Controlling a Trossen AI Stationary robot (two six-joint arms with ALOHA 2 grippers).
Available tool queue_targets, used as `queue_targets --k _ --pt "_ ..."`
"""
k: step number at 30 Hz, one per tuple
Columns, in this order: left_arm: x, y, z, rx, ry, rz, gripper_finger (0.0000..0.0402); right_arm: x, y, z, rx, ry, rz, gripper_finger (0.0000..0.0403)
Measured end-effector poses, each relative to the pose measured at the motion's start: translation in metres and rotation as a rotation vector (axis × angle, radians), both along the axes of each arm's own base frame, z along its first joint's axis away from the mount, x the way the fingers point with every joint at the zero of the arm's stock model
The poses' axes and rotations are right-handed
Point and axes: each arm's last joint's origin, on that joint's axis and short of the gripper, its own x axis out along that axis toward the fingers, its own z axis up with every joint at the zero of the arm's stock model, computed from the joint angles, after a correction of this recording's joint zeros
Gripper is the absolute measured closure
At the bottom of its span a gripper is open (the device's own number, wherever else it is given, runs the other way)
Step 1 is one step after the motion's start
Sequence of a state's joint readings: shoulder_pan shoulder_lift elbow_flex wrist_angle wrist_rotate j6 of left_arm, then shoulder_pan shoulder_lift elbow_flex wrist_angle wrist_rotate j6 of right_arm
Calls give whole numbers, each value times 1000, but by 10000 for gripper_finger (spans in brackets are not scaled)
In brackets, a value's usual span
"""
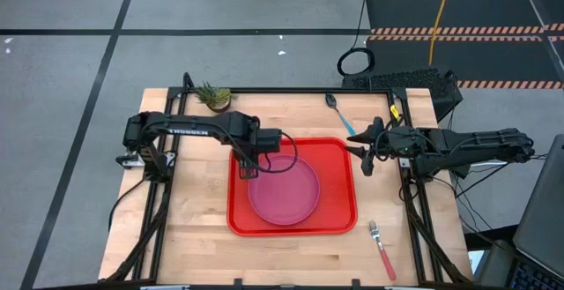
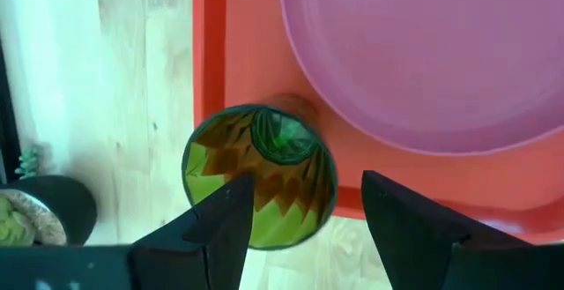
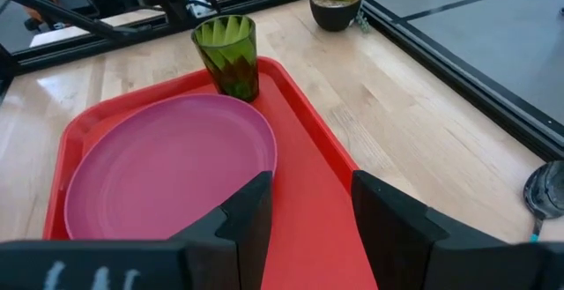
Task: Pick and place plate/cup/fork/spoon on tray
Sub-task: Put the blue spoon on the red serving tray to the right of the pink plate
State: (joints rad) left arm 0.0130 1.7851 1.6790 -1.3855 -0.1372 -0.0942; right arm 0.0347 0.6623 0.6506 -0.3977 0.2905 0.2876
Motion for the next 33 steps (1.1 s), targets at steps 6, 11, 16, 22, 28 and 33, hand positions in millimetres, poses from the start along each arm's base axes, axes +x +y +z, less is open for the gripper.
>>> queue_targets --k 6,11,16,22,28,33 --pt "4 -19 16 -9 -72 -35 188 3 1 0 -41 11 35 255" --pt "7 -61 16 -15 -131 -224 188 13 12 4 -106 -44 178 255" --pt "22 -108 19 -36 -383 -392 188 22 15 6 -147 -79 208 255" --pt "20 -144 12 -62 -571 -509 188 29 18 -1 -117 -39 268 255" --pt "5 -139 -5 -39 -662 -413 188 44 40 1 -113 94 400 255" --pt "-15 -136 -17 -22 -845 -330 188 67 55 16 -157 209 410 255"
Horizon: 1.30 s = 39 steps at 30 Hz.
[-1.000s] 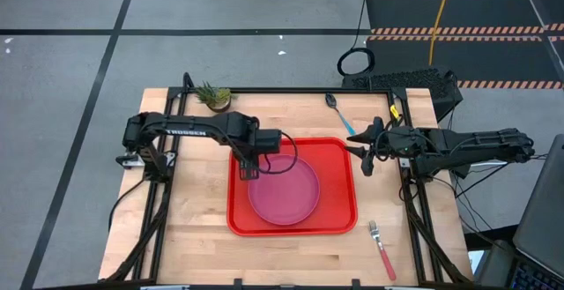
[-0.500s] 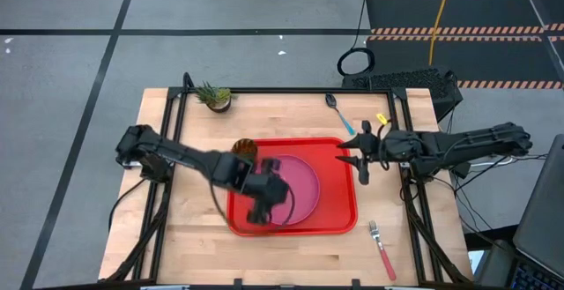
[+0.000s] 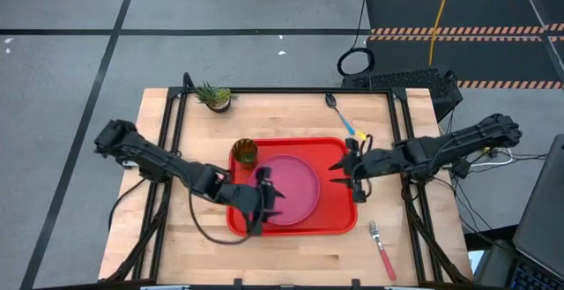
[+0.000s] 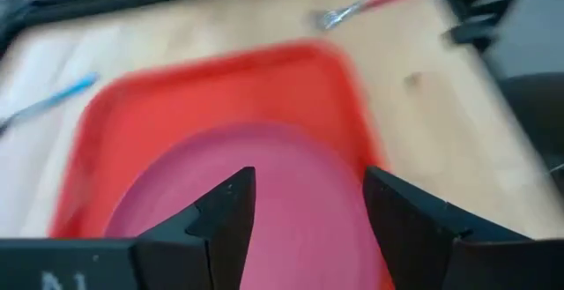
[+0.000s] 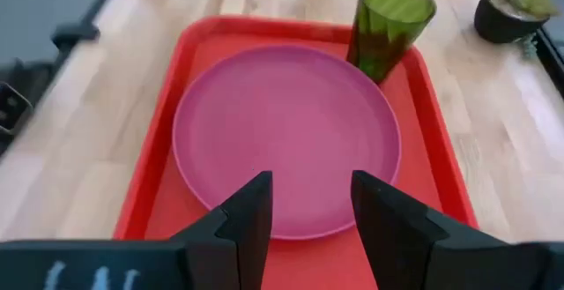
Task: Pick and place plate/cup/fork/spoon on tray
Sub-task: Put the blue spoon on the red serving tray to the right of the pink plate
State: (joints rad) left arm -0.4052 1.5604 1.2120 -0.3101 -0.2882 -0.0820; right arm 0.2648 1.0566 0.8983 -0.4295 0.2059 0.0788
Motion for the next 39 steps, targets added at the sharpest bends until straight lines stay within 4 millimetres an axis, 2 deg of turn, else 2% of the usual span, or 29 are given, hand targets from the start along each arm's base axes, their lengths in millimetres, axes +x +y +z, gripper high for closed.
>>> queue_targets --k 3,6,9,12,20,24,27,33,39 --pt "-9 4 -4 -23 -103 59 188 14 4 1 -32 87 -37 255" --pt "-23 6 -14 -10 -125 95 188 30 4 -2 -29 137 -100 255" --pt "-35 10 -28 32 -108 129 188 43 -1 -17 29 222 -206 255" --pt "-39 11 -35 22 -150 168 188 52 -7 -31 108 277 -330 255" --pt "-49 12 -63 52 -150 153 188 70 -18 -58 230 351 -507 255" --pt "-49 12 -65 59 -140 122 188 74 -23 -66 228 373 -536 255" --pt "-49 12 -65 64 -133 99 188 70 -30 -68 146 399 -569 255" --pt "-44 19 -61 60 -176 122 188 57 -61 -54 -25 380 -684 255" --pt "-37 27 -54 33 -250 157 188 47 -112 -48 -94 413 -673 255"
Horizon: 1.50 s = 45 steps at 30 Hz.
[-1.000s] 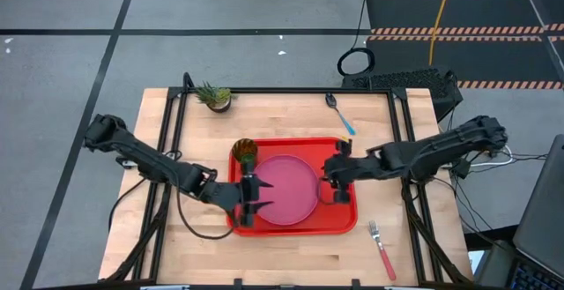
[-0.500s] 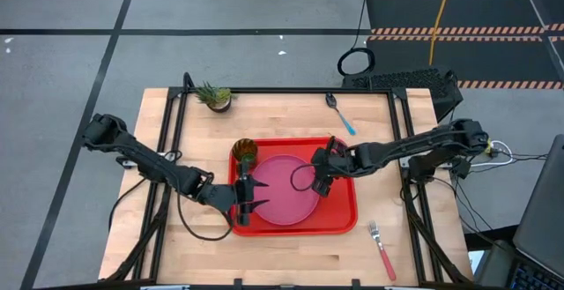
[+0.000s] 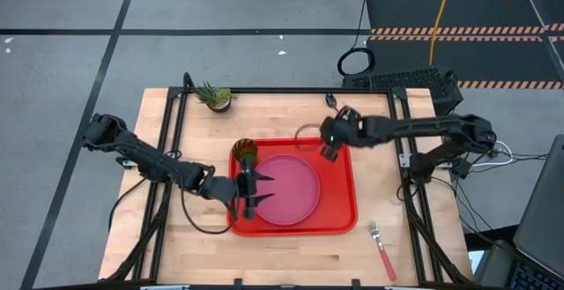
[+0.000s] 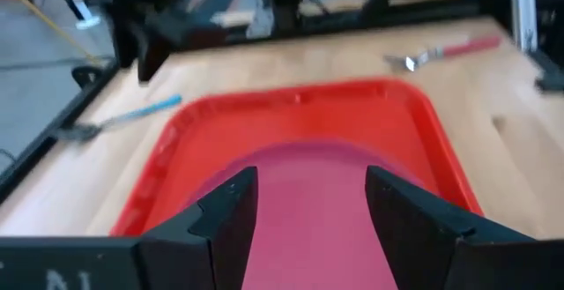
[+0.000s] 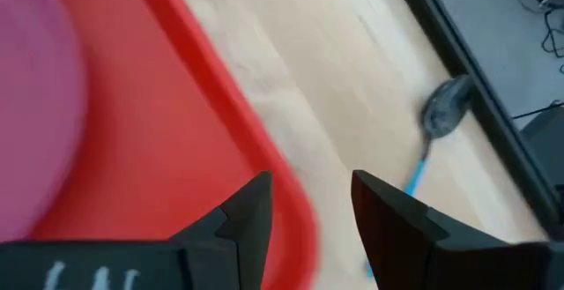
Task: Pick and place plate/cup/fork/spoon on tray
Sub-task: Put the blue spoon on the red serving tray to the right of the pink plate
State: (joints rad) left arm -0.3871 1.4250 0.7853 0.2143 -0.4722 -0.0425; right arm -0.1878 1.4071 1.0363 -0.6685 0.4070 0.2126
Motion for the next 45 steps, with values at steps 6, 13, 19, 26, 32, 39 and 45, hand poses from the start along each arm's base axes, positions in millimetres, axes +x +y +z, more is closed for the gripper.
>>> queue_targets --k 6,13,19,26,32,39,45 --pt "4 2 7 -7 -67 2 188 -18 -58 -2 84 4 -58 255" --pt "4 1 9 -18 -94 2 188 -38 -104 -7 149 -80 -60 255" --pt "4 1 9 -14 -93 0 188 -42 -126 -34 214 -12 -111 255" --pt "5 4 9 -6 -93 6 188 -32 -137 -68 221 75 -123 255" --pt "6 5 9 -4 -91 8 188 -28 -147 -82 208 74 -139 255" --pt "5 5 7 3 -69 9 188 -34 -164 -91 190 43 -186 255" --pt "5 5 6 7 -61 9 188 -39 -169 -96 210 56 -214 255"
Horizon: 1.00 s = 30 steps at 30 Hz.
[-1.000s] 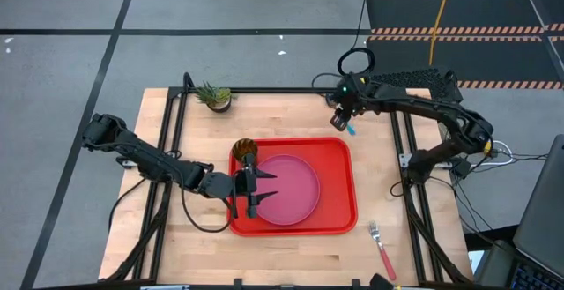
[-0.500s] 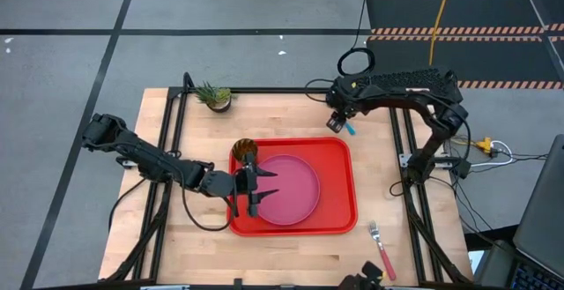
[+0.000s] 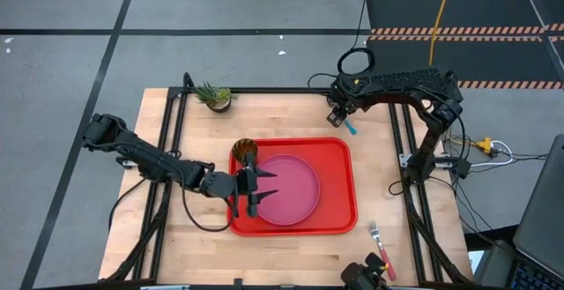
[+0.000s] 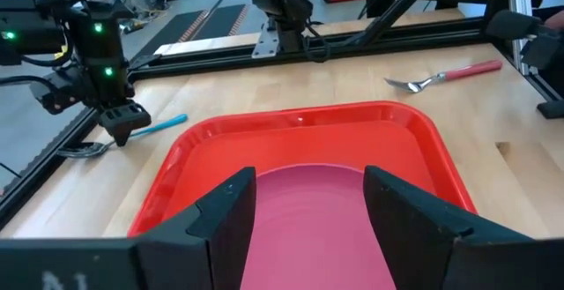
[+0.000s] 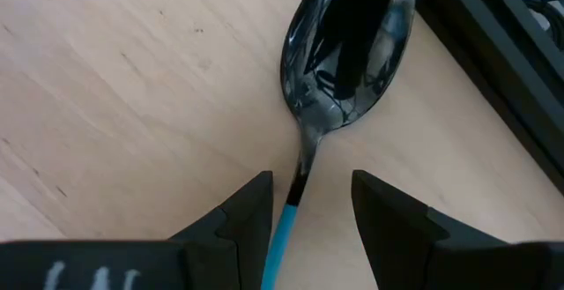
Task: Pick and place plate/cup/fork/spoon on tray
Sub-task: Put the blue spoon on the red serving tray to the right of the pink plate
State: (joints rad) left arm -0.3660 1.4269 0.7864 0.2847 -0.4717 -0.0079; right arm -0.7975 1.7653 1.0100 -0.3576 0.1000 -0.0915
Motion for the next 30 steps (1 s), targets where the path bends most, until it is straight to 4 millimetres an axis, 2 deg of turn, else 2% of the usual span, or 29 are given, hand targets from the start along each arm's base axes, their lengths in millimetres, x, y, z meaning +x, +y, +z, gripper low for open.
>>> queue_targets --k 4,7,9,12,14,24,30 --pt "0 0 0 3 1 0 188 0 0 0 -1 1 2 256" --pt "0 0 -1 5 7 0 188 0 0 0 -1 3 9 274" --pt "0 0 -1 4 8 0 188 0 0 0 2 9 18 301" --pt "-1 0 -2 3 18 2 188 -1 1 -1 10 16 22 368" --pt "-1 0 -2 1 23 4 188 -2 2 -1 12 37 37 391" --pt "-1 0 -2 -9 24 8 188 -12 7 2 38 137 19 401" --pt "1 6 0 5 -6 54 188 -20 23 27 63 141 6 402"
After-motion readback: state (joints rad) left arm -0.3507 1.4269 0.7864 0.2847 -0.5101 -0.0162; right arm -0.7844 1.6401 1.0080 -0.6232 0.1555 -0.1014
